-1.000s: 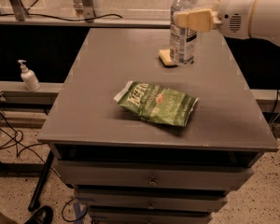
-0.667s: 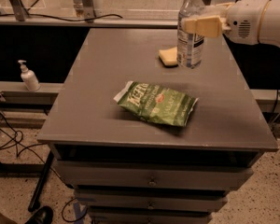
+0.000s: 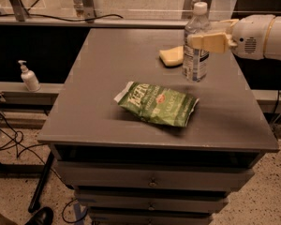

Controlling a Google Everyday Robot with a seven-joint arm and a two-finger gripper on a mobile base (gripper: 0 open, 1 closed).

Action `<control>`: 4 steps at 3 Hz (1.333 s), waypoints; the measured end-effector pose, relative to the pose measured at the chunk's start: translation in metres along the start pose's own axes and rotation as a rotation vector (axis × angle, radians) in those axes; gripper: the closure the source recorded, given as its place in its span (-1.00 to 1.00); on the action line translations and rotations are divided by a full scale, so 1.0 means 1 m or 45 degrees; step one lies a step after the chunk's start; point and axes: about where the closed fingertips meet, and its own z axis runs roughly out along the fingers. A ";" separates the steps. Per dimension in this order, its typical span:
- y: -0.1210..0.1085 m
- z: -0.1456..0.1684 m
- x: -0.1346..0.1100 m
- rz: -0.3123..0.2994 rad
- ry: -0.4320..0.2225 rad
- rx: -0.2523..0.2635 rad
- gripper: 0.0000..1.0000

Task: Move blue plastic bottle near green jalapeno chip bag

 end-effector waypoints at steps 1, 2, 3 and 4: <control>0.008 0.011 0.023 0.037 0.010 -0.044 1.00; 0.015 0.017 0.038 0.050 0.005 -0.113 1.00; 0.021 0.014 0.045 0.046 -0.006 -0.176 1.00; 0.025 0.013 0.046 0.033 -0.018 -0.215 0.65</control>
Offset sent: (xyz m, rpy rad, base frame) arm -0.0104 0.0148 -0.0614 0.0492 0.0707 0.1309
